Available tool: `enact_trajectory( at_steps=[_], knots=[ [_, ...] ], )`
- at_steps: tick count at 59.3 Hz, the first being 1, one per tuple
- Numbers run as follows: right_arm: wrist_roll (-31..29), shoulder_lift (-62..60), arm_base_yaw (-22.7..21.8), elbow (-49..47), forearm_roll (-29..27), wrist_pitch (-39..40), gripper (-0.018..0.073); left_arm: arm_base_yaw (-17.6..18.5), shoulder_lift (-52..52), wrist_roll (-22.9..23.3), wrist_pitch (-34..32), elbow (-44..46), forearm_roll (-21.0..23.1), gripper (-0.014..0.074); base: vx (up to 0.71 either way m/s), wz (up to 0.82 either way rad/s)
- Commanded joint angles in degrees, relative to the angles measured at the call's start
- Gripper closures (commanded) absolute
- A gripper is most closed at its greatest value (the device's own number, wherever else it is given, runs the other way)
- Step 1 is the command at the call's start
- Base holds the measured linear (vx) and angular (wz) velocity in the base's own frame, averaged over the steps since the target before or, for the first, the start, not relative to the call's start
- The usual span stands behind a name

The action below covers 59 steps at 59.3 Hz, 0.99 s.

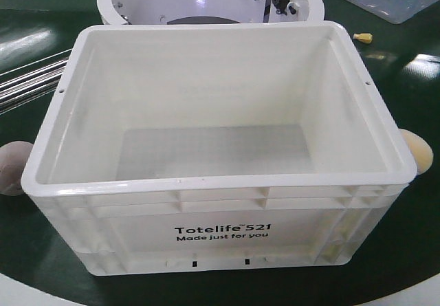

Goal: Place moving items into box and shelve

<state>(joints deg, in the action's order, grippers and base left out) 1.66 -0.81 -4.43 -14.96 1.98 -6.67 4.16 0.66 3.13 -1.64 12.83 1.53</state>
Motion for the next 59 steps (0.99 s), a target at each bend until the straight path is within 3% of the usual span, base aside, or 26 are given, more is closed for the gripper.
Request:
enact_trajectory(
  at_steps=[1, 11, 18, 25, 32, 46, 53, 59],
  knots=[
    [0.1, 0.1, -0.2, -10.4, 1.7, 0.3, 0.0561, -0.3, -0.2, -0.2, -2.6, 8.9, 0.4, 0.0603, 0.0, 0.0],
    [0.1, 6.5, -0.2, -24.6, 3.7, -3.1, 0.0561, -0.3, -7.1, -5.6, 3.8, 25.9, -2.3, 0.0603, 0.0, 0.0],
    [0.1, 14.9, -0.2, -32.1, 6.8, -0.5, 0.0561, -0.3, -15.3, -9.2, 4.1, 35.8, -3.6, 0.0603, 0.0, 0.0],
    [0.1, 23.4, -0.2, -36.7, 8.5, 3.9, 0.0561, -0.3, -24.0, -9.2, 4.0, 42.8, -3.6, 0.0603, 0.0, 0.0],
    [0.5, 30.0, -0.2, -36.8, 8.3, 6.7, 0.0561, -0.3, -29.8, -8.9, 4.3, 44.2, -3.5, 0.0603, 0.0, 0.0],
    [0.0, 40.6, -0.2, -36.8, 9.0, -3.4, 0.0541, -0.3, -38.9, -4.4, 14.1, 44.2, -2.3, 0.058, 0.0, 0.0],
    [0.0, 43.9, -0.2, -36.8, 8.6, -2.4, 0.0482, -0.3, -43.0, -4.1, 18.2, 44.2, -2.3, 0.0501, 0.0, 0.0],
    [0.0, 45.4, -0.2, -36.8, 8.8, -0.6, 0.0384, -0.3, -45.2, -4.1, 18.4, 44.2, -2.2, 0.0374, 0.0, 0.0]
  ],
)
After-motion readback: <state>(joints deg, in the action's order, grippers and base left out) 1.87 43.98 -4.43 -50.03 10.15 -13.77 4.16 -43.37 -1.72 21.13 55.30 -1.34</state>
